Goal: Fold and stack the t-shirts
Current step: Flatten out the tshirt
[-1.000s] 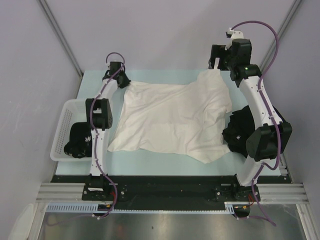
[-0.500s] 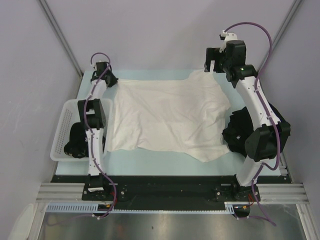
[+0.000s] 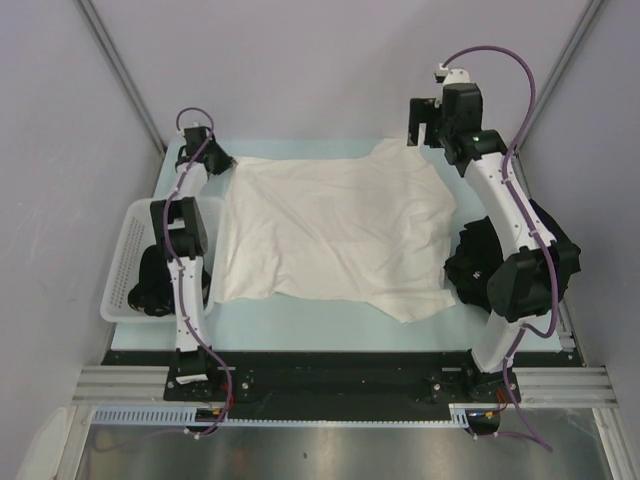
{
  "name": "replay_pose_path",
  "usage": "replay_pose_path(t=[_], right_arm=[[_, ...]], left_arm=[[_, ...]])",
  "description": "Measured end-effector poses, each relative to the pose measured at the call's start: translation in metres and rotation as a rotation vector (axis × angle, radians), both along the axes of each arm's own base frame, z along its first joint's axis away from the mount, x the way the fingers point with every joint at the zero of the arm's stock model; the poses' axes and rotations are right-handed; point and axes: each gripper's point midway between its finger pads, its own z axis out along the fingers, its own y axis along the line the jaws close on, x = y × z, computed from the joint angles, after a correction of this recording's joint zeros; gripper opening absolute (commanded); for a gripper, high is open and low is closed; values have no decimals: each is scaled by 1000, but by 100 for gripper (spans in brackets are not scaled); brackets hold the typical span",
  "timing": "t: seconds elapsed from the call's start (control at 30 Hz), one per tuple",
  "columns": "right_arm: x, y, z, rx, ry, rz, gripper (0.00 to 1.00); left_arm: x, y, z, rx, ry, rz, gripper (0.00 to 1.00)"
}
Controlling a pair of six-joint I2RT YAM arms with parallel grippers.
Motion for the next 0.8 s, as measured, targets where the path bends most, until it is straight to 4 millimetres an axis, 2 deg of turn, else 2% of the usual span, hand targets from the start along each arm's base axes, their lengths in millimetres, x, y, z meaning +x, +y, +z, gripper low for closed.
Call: replay_pose_path(t=[0.13, 0.27, 0.37, 0.43, 0.6, 0.7, 0.8], right_arm=[[-3, 5, 1, -53, -1, -38, 100], [-13, 24, 1, -148, 5, -40, 100], [-22, 37, -2, -213, 15, -31, 100], [-29, 42, -7, -242, 31, -25, 100], [-50, 26, -22, -232, 105, -64, 100], [-66, 19, -23, -177, 149, -80, 100], [-98, 12, -29, -117, 210, -87, 100]], left_arm=[[-4, -16, 11, -41, -20, -53, 24], [-15, -40, 42, -77, -47, -113, 31], [-25, -60, 83, -85, -90, -161, 37], [-34, -72, 120, -83, -140, -191, 38], [-66, -93, 200, -70, -245, -248, 40], [-88, -102, 229, -52, -278, -274, 42], [-117, -113, 239, -37, -271, -304, 44]])
